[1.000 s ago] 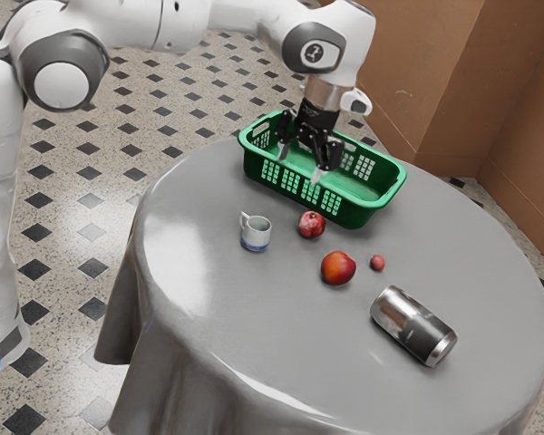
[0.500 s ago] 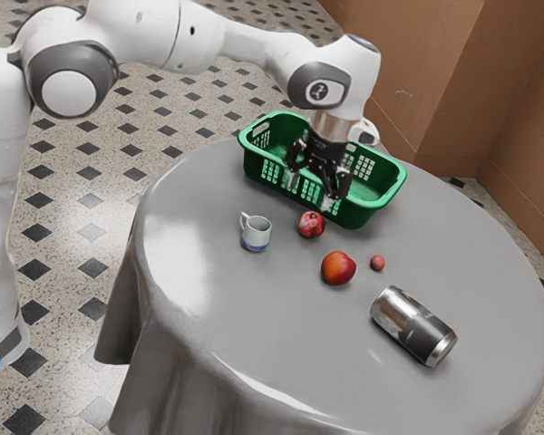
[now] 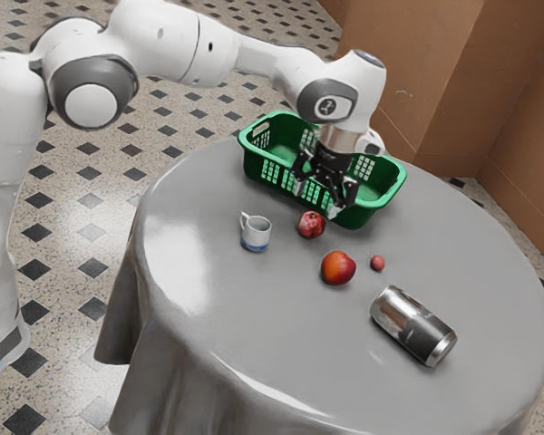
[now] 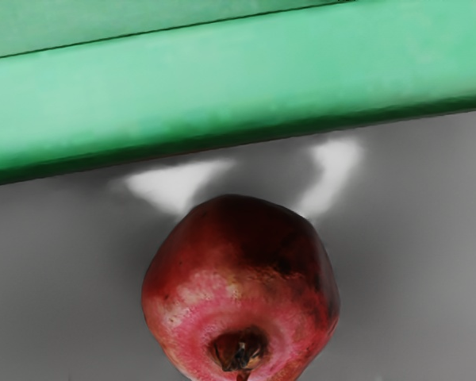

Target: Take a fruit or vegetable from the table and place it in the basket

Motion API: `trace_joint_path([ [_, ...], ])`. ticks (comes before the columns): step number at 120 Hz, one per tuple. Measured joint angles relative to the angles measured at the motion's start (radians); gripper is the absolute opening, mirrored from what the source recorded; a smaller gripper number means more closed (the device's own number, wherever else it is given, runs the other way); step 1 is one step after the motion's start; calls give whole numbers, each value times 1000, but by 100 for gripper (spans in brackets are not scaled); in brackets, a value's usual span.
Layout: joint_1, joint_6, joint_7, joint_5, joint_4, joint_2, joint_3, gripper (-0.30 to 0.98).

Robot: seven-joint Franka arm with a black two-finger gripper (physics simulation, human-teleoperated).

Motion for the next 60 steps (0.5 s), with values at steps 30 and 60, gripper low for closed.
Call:
trace_joint_path([
  [30, -1, 5, -4, -7, 9, 32, 0, 69],
  [60, 2, 18, -5, -15, 2, 67, 0, 69],
])
